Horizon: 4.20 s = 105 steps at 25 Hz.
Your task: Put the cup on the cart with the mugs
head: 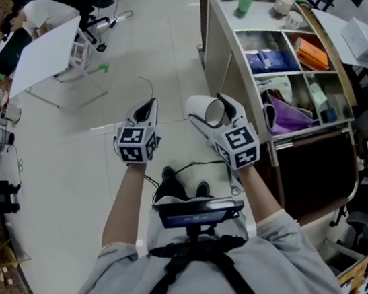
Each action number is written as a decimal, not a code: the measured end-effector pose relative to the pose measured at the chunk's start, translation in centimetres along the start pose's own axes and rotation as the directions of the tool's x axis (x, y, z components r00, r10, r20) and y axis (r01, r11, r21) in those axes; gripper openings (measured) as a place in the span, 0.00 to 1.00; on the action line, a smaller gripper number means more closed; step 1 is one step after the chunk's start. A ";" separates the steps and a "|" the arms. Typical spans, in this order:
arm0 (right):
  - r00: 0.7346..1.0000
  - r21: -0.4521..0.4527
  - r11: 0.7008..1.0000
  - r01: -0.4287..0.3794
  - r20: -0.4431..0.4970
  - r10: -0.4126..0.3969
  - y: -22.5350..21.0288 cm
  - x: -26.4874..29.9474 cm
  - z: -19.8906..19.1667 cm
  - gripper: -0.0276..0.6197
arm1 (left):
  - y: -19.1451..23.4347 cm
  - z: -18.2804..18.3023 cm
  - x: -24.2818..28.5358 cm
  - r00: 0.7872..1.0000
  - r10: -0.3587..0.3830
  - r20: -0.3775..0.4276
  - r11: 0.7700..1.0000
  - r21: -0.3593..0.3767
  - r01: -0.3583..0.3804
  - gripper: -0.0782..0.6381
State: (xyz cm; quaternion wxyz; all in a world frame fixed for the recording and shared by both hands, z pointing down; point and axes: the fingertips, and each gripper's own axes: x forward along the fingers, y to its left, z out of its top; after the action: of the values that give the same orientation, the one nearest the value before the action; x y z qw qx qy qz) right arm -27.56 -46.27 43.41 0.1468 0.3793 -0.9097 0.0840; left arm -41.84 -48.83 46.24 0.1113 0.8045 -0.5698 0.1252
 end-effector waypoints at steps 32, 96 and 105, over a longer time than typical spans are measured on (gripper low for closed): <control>0.867 0.059 0.867 0.494 0.043 -0.497 -18.1 13.2 13.4 0.69 | 5.7 13.4 26.4 0.850 -0.526 0.035 0.847 0.105 0.521 0.11; 0.511 -0.119 0.897 0.427 -0.786 -0.347 -56.7 18.4 1.3 0.70 | -11.2 22.8 52.1 0.528 -0.839 -0.134 0.499 0.199 0.843 0.11; 0.550 -0.101 0.908 0.406 -0.767 -0.331 -56.2 19.4 1.9 0.76 | -10.8 23.0 52.1 0.529 -0.839 -0.126 0.502 0.196 0.842 0.11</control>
State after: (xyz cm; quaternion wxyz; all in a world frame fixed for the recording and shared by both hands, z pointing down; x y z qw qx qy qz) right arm -0.73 -98.92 50.32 0.5172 0.4950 -0.6539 0.2446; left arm -13.29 -98.98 41.21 0.0671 0.9857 -0.0881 0.1269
